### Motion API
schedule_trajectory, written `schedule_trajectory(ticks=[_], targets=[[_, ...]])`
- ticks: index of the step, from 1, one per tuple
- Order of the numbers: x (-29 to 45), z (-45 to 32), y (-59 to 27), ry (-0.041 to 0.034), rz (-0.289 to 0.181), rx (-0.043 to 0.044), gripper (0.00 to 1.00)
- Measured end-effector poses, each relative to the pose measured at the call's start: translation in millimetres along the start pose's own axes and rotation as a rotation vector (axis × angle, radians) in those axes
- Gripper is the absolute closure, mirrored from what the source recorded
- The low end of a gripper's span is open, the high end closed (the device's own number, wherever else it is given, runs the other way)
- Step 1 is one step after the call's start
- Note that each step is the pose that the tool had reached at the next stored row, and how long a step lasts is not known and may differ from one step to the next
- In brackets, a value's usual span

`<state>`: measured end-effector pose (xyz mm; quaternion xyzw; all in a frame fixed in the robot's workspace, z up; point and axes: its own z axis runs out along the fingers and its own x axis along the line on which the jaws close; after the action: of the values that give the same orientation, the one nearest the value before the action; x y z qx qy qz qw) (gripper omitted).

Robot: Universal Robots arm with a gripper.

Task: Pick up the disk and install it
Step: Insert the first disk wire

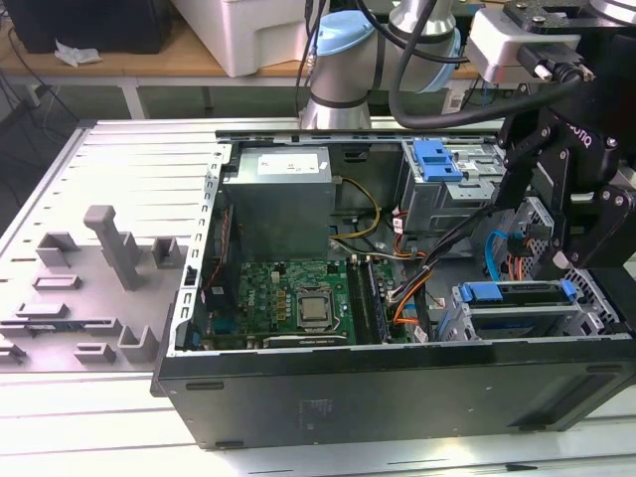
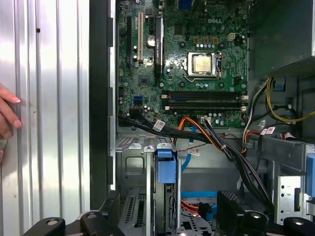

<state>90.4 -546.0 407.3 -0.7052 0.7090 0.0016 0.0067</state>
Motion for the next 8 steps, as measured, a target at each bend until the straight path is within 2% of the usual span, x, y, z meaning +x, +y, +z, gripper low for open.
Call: schedule_trajectory(ticks=[8], targets=[[0.0, 0.1, 0.0, -0.0001, 0.0, 0.0, 0.14]])
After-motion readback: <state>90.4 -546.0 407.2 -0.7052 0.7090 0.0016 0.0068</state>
